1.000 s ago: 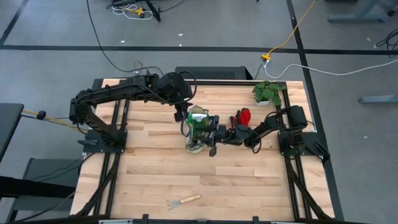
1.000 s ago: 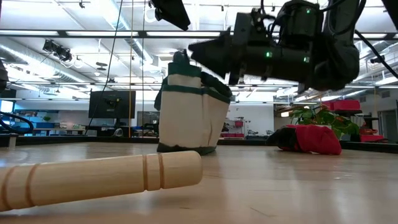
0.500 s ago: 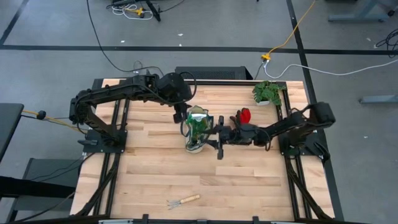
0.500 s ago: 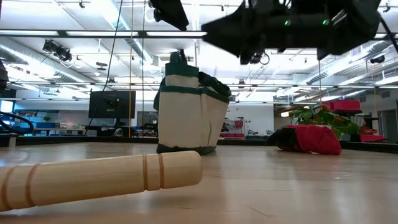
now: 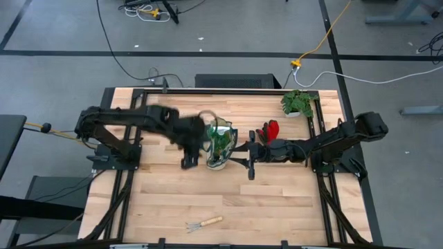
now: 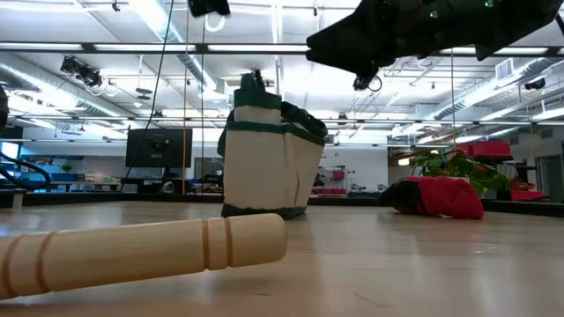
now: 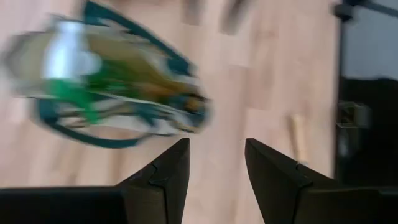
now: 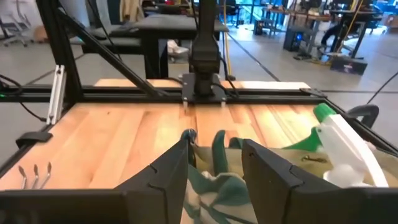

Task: Pick & Place Garden tools in Gardening bag
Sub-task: Put the brown hand rake into the brown gardening bag

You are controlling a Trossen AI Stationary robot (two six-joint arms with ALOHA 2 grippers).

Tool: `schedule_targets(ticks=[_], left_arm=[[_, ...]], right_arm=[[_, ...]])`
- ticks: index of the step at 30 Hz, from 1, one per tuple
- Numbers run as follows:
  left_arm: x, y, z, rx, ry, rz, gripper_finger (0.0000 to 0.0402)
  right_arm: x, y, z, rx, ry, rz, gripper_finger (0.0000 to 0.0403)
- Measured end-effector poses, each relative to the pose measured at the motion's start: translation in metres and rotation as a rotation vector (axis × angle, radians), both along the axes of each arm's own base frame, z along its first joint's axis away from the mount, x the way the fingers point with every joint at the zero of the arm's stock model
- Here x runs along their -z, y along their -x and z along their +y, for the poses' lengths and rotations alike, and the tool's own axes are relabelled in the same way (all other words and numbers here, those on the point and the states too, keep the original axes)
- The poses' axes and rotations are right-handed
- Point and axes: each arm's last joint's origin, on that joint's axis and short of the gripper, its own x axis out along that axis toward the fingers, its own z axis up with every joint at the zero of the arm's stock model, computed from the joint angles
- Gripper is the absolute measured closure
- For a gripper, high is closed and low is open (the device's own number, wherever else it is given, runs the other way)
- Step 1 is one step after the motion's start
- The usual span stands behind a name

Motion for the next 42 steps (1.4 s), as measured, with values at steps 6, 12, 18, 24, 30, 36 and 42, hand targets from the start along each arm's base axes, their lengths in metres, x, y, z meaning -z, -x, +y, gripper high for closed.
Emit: schedule_targets(ticks=[6,12,18,24,30,36,42], left_arm=[[0.002,0.006,-0.058,0.031,0.037,0.001,0.0239],[0.014,0.016,-0.109,0.020,0.064,-0.052,0.0239],[0.042,0.024,-0.148,0.008,0.102,-0.108,0.0239],[0.080,0.030,-0.166,-0.046,0.180,-0.099,0.0239],[0.120,0.031,-0.168,-0.114,0.282,-0.122,0.0239],[0.156,0.026,-0.174,-0.132,0.348,-0.111,0.0239],[0.193,0.000,-0.197,-0.088,0.371,0.026,0.0239]], right_arm=[[0.000,0.000,0.000,0.001,0.000,0.002,0.0253],[0.000,0.000,0.000,0.001,0.000,0.003,0.0253],[0.000,0.000,0.000,0.001,0.000,0.003,0.0253],[0.000,0.000,0.000,0.001,0.000,0.003,0.0253],[0.000,0.000,0.000,0.001,0.000,0.003,0.0253],[0.000,0.001,0.000,0.001,0.003,0.004,0.0253],[0.001,0.001,0.000,0.001,0.005,0.012,0.0253]])
